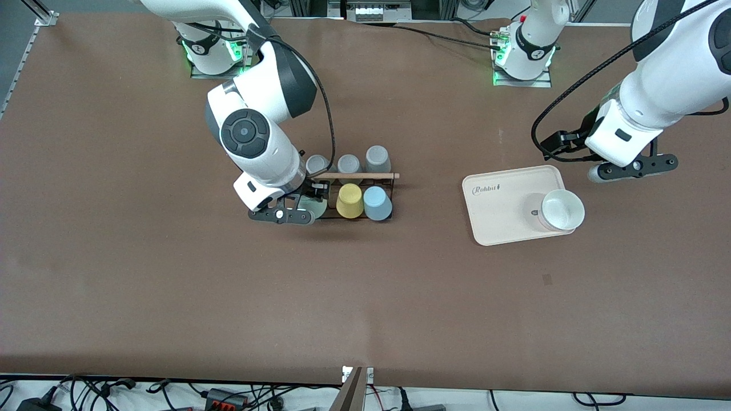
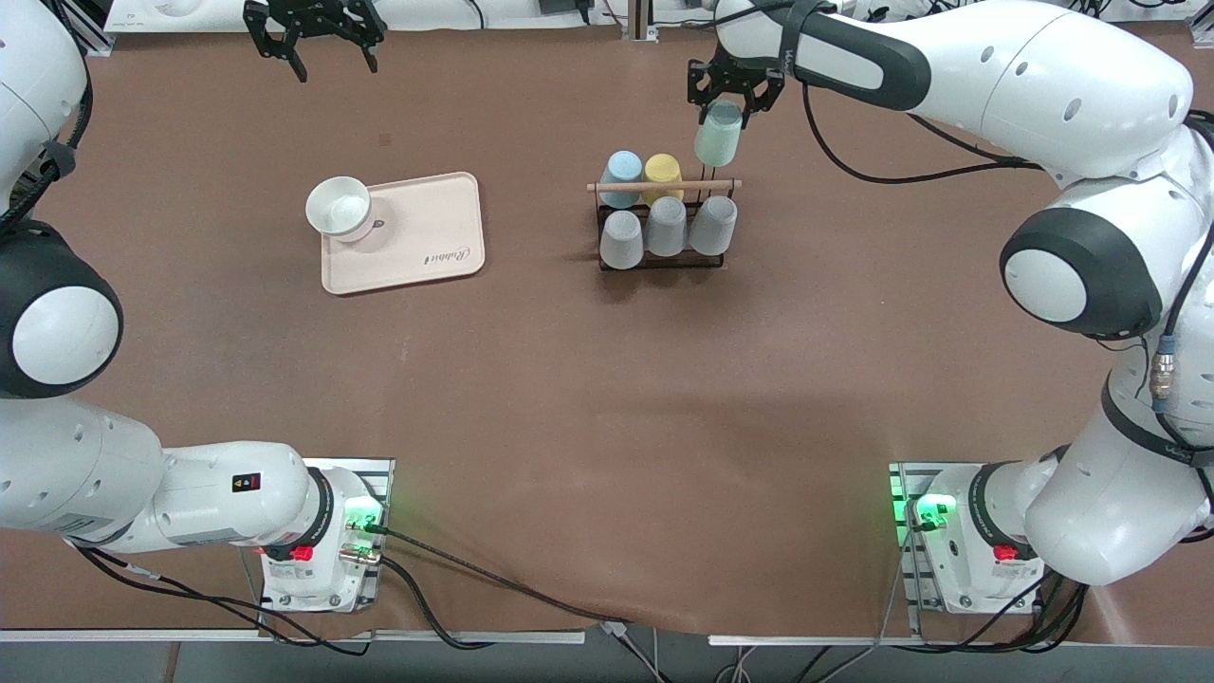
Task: Hang scattered cups on rack with three cups
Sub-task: 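Hang the mint cup on the rack peg beside the yellow cup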
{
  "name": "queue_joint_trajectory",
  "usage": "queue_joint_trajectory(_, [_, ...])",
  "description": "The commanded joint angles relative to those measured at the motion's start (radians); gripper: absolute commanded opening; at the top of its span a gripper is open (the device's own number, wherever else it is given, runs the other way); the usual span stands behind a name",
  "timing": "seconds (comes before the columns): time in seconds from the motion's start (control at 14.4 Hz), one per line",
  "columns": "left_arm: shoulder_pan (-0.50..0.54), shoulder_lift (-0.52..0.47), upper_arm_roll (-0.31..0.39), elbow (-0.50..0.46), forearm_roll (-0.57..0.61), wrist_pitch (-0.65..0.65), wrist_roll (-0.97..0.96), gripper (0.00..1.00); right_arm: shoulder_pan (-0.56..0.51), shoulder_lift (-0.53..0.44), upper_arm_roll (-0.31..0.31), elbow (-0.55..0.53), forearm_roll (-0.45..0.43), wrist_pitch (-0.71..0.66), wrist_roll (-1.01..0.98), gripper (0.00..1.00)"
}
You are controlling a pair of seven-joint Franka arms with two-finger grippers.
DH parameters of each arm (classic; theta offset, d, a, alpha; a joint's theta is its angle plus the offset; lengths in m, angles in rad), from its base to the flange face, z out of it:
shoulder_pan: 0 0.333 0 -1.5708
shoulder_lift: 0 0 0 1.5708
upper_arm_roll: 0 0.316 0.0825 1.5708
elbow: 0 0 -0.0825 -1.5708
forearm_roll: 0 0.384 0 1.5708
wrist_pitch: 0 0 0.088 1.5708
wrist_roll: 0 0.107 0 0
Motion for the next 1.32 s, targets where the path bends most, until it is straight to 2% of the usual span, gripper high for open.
queue_joint_trajectory(0.0, [0.001,-0.013,-0.004,-0.007,0.003,0.007,-0.012,1.0,0.032,0.033,-0.012,0.033,0.014,-0.008,0.026,0.3])
queue_joint_trajectory(0.83, [0.004,-0.01,-0.004,-0.004,-0.007,0.007,-0.009,1.0,0.048,0.135,-0.012,0.035,0.003,0.024,0.049,0.31])
queue_joint_trajectory(0.9, [0.004,-0.011,-0.004,-0.005,-0.007,0.007,-0.009,1.0,0.048,0.139,-0.012,0.035,0.004,0.033,0.058,0.36])
queue_joint_trajectory(0.97, [0.004,-0.01,-0.004,-0.005,-0.007,0.007,-0.009,1.0,0.048,0.14,-0.012,0.035,0.006,0.045,0.072,0.95])
queue_joint_trajectory(1.04, [0.004,-0.01,-0.004,-0.005,-0.007,0.007,-0.009,1.0,0.046,0.137,-0.013,0.036,0.006,0.045,0.084,1.0])
queue_joint_trajectory(1.25, [0.004,-0.01,-0.003,-0.005,-0.007,0.007,-0.009,1.0,0.034,0.128,-0.024,0.09,0.001,0.018,0.087,1.0])
